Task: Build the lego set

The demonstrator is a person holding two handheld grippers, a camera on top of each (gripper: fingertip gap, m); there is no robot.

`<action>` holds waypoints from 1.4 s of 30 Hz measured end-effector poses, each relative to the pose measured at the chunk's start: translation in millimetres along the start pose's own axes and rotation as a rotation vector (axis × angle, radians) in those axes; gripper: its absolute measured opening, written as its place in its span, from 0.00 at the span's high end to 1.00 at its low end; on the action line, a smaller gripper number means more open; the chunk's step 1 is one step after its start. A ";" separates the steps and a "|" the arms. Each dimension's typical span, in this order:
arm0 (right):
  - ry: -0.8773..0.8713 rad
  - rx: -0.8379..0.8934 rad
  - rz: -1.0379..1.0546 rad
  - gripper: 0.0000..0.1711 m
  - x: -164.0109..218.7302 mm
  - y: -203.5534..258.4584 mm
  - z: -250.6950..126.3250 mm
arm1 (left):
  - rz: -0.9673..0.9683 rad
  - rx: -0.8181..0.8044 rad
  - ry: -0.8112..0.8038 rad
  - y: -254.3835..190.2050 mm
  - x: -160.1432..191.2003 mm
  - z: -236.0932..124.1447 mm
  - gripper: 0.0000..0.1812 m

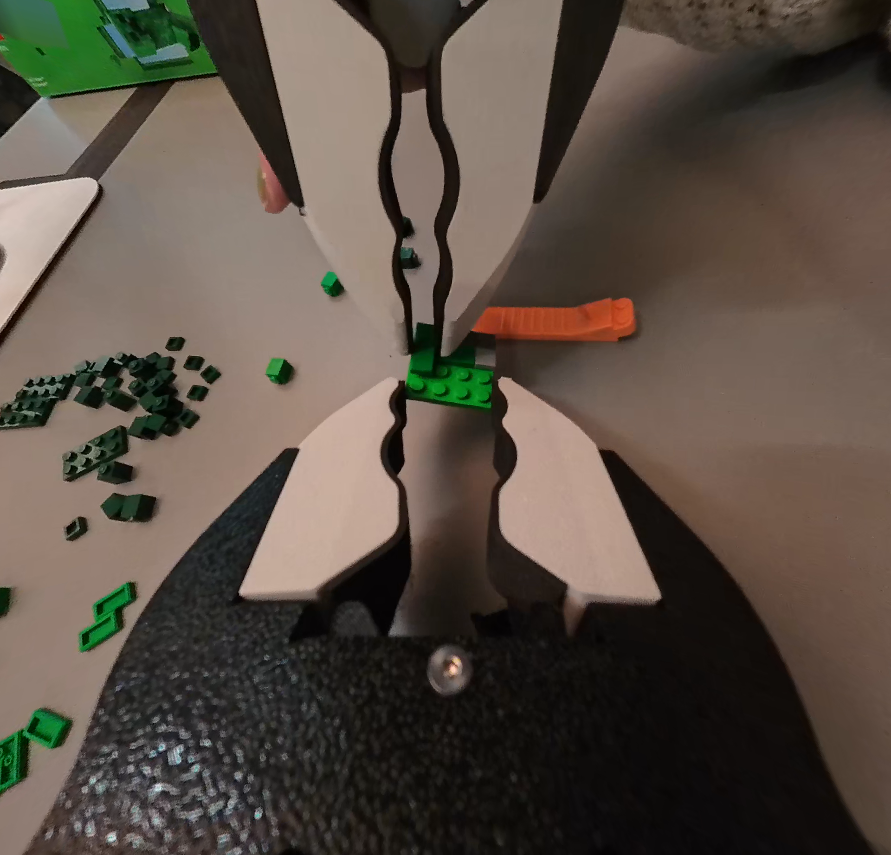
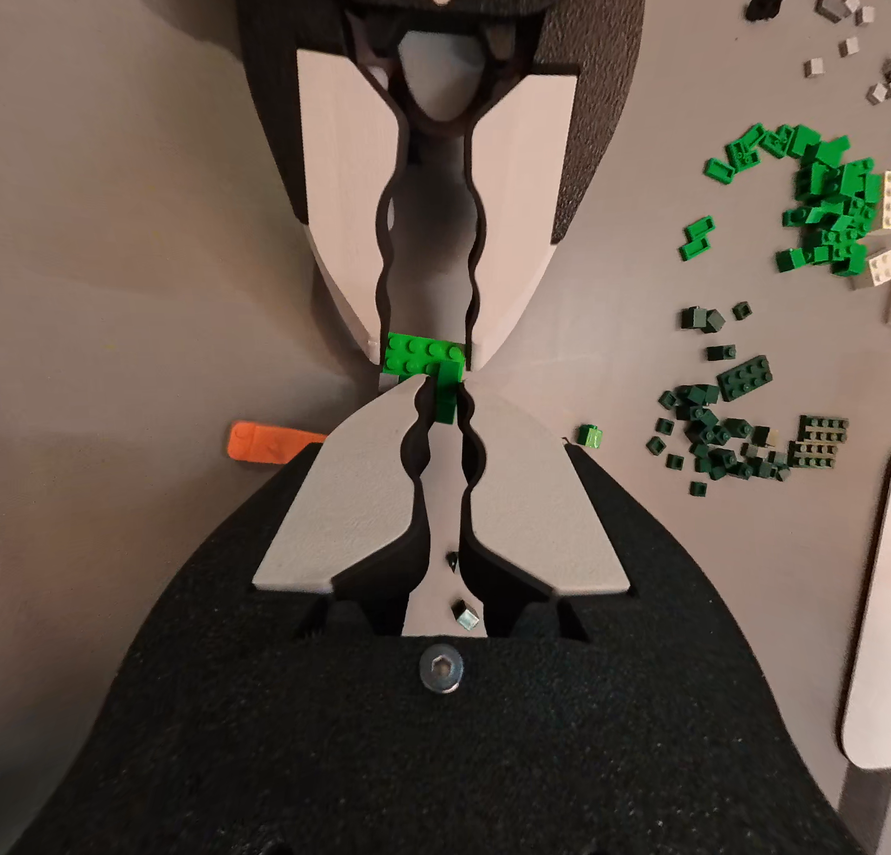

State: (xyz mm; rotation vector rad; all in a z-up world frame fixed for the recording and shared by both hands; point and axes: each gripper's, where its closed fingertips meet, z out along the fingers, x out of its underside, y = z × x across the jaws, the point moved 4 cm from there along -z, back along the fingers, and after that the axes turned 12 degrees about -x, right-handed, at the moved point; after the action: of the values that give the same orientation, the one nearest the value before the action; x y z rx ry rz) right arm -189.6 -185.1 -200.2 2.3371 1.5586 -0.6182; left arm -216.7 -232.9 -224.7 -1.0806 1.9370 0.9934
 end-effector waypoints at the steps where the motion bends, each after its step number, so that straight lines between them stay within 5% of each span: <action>1: 0.000 0.000 0.002 0.96 -0.2 -0.3 -0.1 | -0.001 0.001 -0.001 0.0 -0.1 -0.1 0.82; 17: -0.260 0.054 0.313 0.90 4.4 -6.5 -13.6 | -0.006 -0.002 0.005 0.2 -0.4 -0.3 0.82; 33: -0.030 0.125 0.032 0.89 -4.4 14.6 10.7 | 0.007 0.011 0.020 -3.6 -0.4 0.9 0.82; 42: -0.058 0.143 -0.020 0.99 -5.5 13.3 0.4 | 0.013 0.050 0.011 -6.9 -1.2 -0.4 0.82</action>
State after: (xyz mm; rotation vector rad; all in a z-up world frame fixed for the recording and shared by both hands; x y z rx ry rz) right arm -179.3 -194.9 -198.1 2.3845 1.5609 -0.8206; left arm -210.1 -235.3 -225.4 -1.0482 1.9694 0.9430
